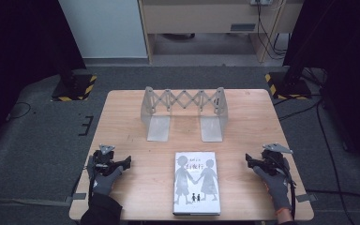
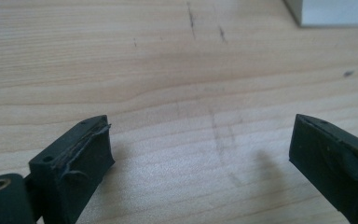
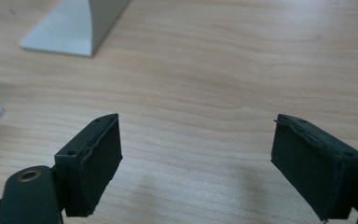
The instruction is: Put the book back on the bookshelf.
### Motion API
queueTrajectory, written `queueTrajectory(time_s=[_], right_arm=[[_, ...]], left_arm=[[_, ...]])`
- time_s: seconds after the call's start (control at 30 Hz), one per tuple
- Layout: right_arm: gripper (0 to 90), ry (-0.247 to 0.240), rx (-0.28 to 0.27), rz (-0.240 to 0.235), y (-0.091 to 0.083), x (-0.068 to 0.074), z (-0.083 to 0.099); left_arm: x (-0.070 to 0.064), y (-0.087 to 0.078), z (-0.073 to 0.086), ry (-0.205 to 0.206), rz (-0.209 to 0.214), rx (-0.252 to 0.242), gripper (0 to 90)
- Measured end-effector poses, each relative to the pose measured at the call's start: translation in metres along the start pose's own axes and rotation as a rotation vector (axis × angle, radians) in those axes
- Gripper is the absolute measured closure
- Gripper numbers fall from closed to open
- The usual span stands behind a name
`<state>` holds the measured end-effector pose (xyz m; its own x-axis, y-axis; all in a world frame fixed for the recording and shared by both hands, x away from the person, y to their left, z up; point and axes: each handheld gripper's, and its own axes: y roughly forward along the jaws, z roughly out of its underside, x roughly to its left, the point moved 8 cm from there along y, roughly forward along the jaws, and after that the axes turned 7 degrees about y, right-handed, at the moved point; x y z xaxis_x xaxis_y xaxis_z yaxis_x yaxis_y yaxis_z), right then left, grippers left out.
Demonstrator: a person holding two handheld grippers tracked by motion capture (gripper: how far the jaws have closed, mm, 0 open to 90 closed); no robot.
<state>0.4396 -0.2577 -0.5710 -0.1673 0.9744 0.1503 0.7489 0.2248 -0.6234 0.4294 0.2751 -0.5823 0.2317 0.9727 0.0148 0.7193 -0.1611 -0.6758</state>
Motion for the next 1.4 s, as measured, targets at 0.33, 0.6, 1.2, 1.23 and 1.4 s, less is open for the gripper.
queueTrajectory(time_s=[0.33,0.6,1.2,1.23,1.4], right_arm=[[18.8,0.033,-0.033,-0.059,-0.012,0.010,-0.006],[18.7,0.012,-0.042,-0.064,-0.018,0.021,-0.007],[18.6,-0.039,-0.061,-0.157,-0.031,0.056,-0.011],[18.5,-0.044,-0.067,-0.168,-0.032,0.061,-0.011],[19.0,-0.054,-0.064,-0.190,-0.032,0.069,-0.010]], left_arm=[[-0.020,-0.013,-0.011,0.019,0.047,-0.051,5.9],[-0.041,-0.021,-0.015,0.038,0.088,-0.083,5.9],[-0.082,-0.025,-0.016,0.088,0.179,-0.099,5.6],[-0.084,-0.026,-0.016,0.092,0.185,-0.099,6.7],[-0.095,-0.026,-0.015,0.113,0.207,-0.096,8.5]])
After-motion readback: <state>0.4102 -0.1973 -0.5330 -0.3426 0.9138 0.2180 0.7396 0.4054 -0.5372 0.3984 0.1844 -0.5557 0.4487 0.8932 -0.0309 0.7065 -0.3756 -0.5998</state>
